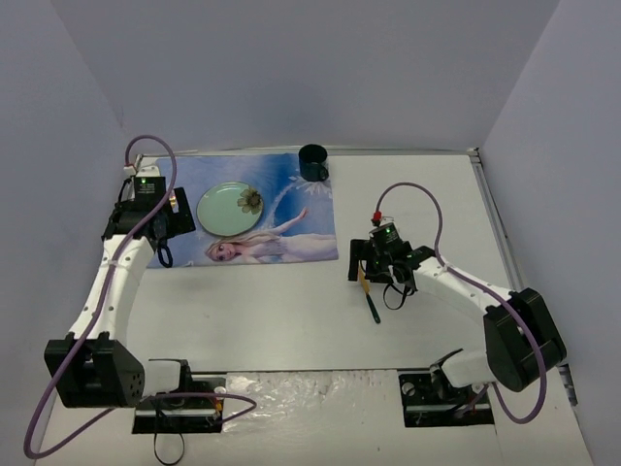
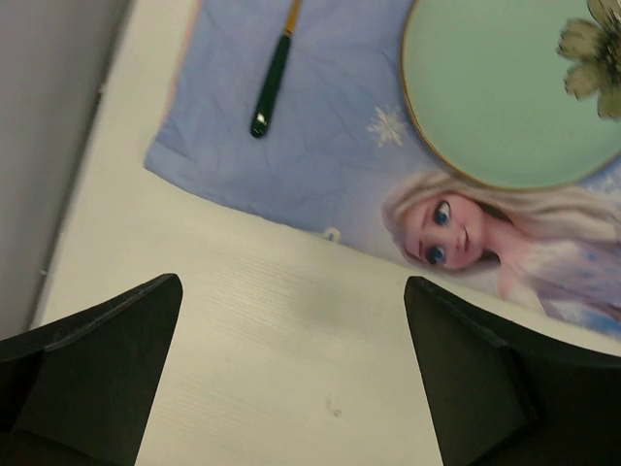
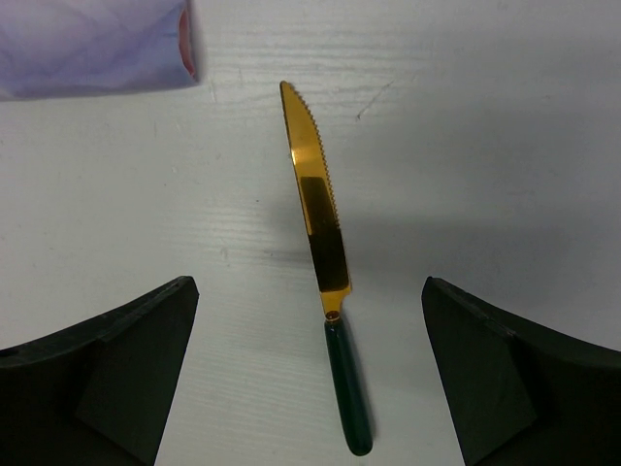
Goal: Set the dinner table for one person
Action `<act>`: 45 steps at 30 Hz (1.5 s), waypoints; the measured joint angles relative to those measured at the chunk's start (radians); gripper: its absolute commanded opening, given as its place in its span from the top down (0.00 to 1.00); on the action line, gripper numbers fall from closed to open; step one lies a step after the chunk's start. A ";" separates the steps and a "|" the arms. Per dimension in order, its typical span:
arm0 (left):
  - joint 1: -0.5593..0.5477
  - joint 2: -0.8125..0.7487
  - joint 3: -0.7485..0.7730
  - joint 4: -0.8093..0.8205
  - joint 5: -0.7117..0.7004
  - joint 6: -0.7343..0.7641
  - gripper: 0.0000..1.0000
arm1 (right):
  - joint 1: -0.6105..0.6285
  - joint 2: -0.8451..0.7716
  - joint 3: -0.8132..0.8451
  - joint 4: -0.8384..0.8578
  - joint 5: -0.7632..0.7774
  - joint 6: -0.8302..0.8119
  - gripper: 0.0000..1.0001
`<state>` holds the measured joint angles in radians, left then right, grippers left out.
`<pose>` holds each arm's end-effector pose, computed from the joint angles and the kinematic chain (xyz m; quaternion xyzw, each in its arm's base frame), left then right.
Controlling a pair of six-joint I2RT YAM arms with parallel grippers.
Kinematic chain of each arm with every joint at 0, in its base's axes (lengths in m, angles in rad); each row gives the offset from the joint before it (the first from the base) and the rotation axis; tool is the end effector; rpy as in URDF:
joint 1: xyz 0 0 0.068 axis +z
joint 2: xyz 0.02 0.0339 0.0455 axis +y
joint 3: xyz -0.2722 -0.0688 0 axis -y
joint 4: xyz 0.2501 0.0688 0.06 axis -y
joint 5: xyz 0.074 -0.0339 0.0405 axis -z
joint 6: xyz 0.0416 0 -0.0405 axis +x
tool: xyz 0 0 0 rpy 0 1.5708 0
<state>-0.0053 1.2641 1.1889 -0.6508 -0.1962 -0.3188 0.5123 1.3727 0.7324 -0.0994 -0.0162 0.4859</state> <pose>0.2776 0.0066 0.3378 -0.1814 0.8903 0.0223 0.4170 0.2509 0.1419 0.2012 -0.0153 0.9147 0.1997 0.3509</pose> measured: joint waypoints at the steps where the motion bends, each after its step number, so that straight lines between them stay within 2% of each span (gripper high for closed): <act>1: -0.020 -0.020 -0.027 -0.001 0.010 -0.012 0.03 | 0.011 0.000 -0.005 -0.006 0.013 0.011 0.05; 8: -0.094 -0.078 -0.185 0.007 0.050 -0.037 0.03 | 0.083 0.008 -0.027 -0.033 0.079 0.080 0.10; 13: -0.143 -0.096 -0.231 0.014 0.052 -0.031 0.03 | 0.127 0.031 -0.059 -0.043 0.106 0.121 0.16; 24: -0.170 -0.073 -0.232 0.041 0.034 -0.022 0.03 | 0.188 0.040 -0.088 -0.023 0.161 0.168 0.45; 31: -0.170 -0.064 -0.232 0.045 0.034 -0.022 0.03 | 0.253 0.006 -0.123 -0.005 0.174 0.214 0.53; 42: -0.170 -0.065 -0.232 0.050 0.035 -0.022 0.03 | 0.288 -0.019 -0.153 0.005 0.192 0.275 0.76; 44: -0.170 -0.068 -0.232 0.050 0.036 -0.022 0.03 | 0.288 -0.019 -0.154 0.005 0.196 0.285 0.82; 45: -0.170 -0.069 -0.232 0.050 0.037 -0.022 0.03 | 0.288 -0.019 -0.154 0.005 0.198 0.289 0.88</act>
<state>-0.1757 1.1951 0.9573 -0.6006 -0.1589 -0.3412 0.8005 1.3537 0.5783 -0.0944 0.1821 0.7747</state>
